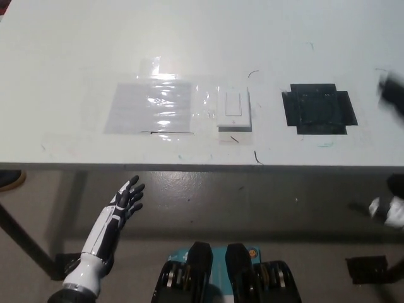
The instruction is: A white switch is kept at the centre of the table close to the robot and the robot uses its right hand to press it to turn it on
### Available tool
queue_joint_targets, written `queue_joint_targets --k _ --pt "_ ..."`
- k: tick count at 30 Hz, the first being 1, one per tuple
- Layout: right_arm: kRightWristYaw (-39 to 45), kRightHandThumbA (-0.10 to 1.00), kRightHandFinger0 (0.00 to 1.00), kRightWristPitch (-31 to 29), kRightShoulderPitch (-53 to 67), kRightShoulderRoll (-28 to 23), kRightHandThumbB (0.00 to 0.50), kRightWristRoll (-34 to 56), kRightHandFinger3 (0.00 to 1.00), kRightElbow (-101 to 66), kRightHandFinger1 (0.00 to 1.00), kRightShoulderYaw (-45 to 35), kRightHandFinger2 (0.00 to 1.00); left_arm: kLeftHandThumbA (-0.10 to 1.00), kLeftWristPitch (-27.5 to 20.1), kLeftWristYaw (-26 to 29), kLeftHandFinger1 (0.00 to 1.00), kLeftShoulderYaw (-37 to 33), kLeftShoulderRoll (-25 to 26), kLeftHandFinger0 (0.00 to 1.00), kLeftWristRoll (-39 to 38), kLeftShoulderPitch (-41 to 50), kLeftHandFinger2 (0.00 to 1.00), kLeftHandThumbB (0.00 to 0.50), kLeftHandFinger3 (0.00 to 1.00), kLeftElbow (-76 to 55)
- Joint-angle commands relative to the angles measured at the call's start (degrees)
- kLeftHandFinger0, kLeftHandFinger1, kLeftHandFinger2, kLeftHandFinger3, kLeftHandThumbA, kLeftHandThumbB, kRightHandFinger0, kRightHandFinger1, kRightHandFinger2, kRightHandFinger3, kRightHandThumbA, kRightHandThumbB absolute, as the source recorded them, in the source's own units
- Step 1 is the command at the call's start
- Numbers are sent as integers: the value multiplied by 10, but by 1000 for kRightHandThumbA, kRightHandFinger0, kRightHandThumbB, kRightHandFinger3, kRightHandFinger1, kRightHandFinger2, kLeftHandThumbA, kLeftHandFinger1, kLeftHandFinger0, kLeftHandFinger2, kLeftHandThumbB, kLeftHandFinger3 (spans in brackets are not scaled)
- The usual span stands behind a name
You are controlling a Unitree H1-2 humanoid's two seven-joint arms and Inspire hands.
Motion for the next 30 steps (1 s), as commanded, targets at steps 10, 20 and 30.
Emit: queue_joint_targets --k 10,20,30 --pt "-169 921 1000 -321 138 147 0 -67 1000 312 1000 38 1000 1000 -14 -18 1000 -7 4 1000 -14 56 1000 30 1000 -32" --pt "-189 893 1000 -297 152 132 7 -62 1000 388 1000 49 1000 1000 -23 -20 1000 -13 5 1000 -11 72 1000 25 1000 -28" --pt "-211 871 1000 -305 163 103 15 -44 1000 404 1000 88 1000 1000 -18 -22 1000 -12 6 1000 -13 80 1000 12 1000 -30"
